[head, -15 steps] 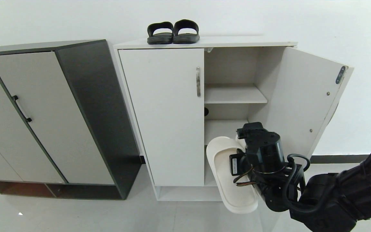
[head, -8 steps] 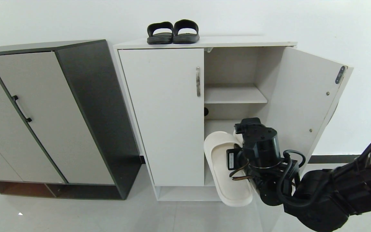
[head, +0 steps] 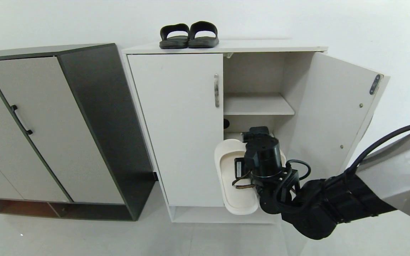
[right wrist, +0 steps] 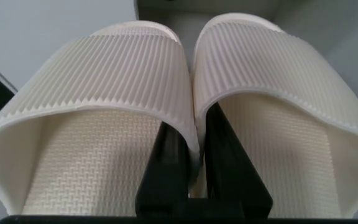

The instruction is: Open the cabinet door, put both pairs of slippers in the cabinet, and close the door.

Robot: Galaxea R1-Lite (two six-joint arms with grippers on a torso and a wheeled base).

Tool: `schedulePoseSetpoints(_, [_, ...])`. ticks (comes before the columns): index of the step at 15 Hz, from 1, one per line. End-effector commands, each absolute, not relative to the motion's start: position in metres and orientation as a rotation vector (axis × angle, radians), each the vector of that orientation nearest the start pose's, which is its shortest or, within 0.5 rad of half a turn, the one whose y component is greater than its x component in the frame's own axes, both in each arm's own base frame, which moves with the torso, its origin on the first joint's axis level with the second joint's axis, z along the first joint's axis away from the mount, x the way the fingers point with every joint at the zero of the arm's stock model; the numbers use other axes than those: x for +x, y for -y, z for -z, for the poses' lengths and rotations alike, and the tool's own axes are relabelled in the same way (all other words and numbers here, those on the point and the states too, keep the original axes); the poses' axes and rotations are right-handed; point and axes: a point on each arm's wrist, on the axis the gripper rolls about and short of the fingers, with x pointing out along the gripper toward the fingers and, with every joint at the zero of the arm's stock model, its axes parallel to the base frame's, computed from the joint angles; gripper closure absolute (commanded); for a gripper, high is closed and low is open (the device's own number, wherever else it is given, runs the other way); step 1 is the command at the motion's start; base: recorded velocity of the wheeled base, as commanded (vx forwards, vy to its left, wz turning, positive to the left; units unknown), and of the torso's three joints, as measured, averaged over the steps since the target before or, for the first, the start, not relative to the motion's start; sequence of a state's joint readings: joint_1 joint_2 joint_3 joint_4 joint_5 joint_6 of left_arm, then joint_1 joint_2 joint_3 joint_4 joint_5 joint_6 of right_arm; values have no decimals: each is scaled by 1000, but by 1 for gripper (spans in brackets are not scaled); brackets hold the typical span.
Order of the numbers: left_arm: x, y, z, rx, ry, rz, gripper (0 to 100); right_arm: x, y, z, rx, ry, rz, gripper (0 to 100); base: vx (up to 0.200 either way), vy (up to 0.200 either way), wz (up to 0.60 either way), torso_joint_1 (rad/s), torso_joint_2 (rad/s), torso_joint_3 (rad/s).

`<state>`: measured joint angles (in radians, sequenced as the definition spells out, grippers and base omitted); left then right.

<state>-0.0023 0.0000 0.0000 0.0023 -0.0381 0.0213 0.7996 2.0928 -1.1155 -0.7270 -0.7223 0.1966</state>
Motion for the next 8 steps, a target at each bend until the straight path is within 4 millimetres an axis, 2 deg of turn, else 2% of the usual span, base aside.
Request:
schedulePoseSetpoints(1, [-23,1,-75,21,-4,41,100,310,-297,-119,37,-176,-56,100,0,0,0,0,0,0])
schedulePoseSetpoints(3, [-23,1,-75,21,-4,41,100,318,-303,-110,39,-160,-18,100,0,0,0,0,0,0])
schedulePoseSetpoints(5, [-23,1,-75,21,-4,41,100,318,-303,-109,37,-161,-16,100,0,0,0,0,0,0])
schedulePoseSetpoints(8, [-23,1,-75,20,-4,40,100,325,-294,-105,26,-170,12,100,0,0,0,0,0,0])
